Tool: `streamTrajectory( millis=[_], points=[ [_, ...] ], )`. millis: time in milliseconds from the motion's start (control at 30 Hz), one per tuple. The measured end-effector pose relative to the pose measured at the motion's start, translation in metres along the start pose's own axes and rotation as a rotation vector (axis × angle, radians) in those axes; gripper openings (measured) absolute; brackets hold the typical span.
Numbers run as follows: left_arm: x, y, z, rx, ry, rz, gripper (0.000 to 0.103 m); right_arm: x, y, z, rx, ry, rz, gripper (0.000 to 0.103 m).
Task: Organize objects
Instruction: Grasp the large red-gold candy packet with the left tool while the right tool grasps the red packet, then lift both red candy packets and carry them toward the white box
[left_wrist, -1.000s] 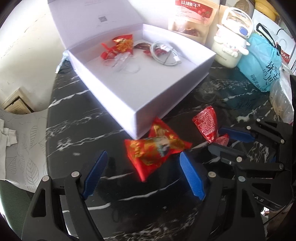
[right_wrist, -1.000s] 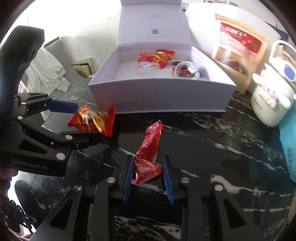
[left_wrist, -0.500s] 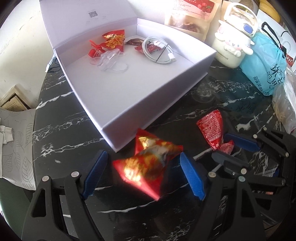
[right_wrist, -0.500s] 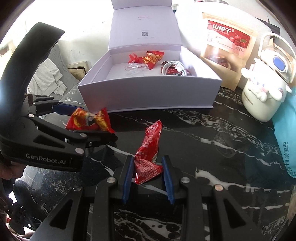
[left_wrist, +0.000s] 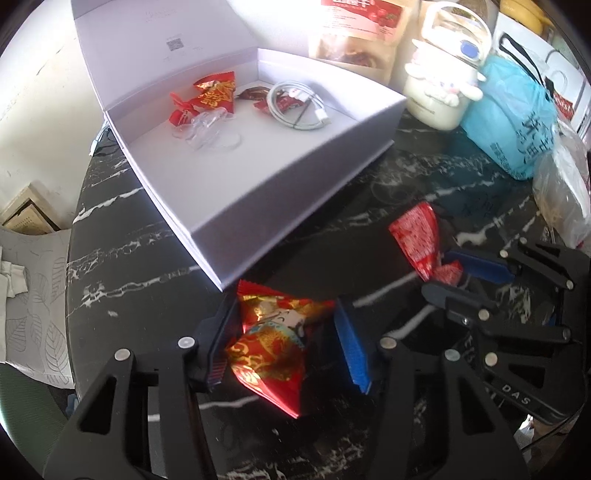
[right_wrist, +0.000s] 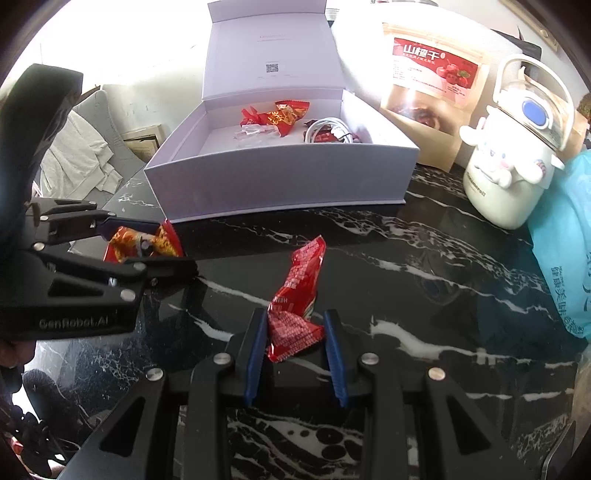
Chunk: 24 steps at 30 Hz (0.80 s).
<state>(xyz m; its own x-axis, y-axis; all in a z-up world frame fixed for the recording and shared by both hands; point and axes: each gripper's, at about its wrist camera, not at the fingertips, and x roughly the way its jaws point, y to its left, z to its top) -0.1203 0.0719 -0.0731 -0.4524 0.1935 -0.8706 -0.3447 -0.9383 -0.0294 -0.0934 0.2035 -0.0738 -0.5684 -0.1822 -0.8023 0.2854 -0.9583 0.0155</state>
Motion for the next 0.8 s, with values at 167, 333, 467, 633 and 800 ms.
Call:
streamTrajectory(
  millis=[167, 333, 467, 633, 800],
  points=[
    [-0.005, -0.008, -0.009, 0.006, 0.013, -0.017, 0.051, -0.006, -0.001, -0.008, 0.022, 0.001, 0.006, 0.030],
    [-0.011, -0.015, -0.018, -0.003, 0.022, -0.030, 0.051, -0.015, -0.002, -0.019, 0.032, 0.001, 0.003, 0.028],
    [-0.014, -0.020, -0.025, -0.007, 0.019, -0.036, 0.051, -0.024, -0.003, -0.026, 0.036, -0.016, 0.008, 0.028],
    [-0.016, -0.020, -0.028, -0.024, 0.012, -0.034, 0.051, -0.033, -0.005, -0.020, 0.063, -0.067, 0.013, 0.032],
    [-0.018, -0.018, -0.030, -0.027, -0.004, -0.015, 0.052, -0.023, -0.001, -0.007, 0.050, -0.102, -0.011, 0.044]
  ],
)
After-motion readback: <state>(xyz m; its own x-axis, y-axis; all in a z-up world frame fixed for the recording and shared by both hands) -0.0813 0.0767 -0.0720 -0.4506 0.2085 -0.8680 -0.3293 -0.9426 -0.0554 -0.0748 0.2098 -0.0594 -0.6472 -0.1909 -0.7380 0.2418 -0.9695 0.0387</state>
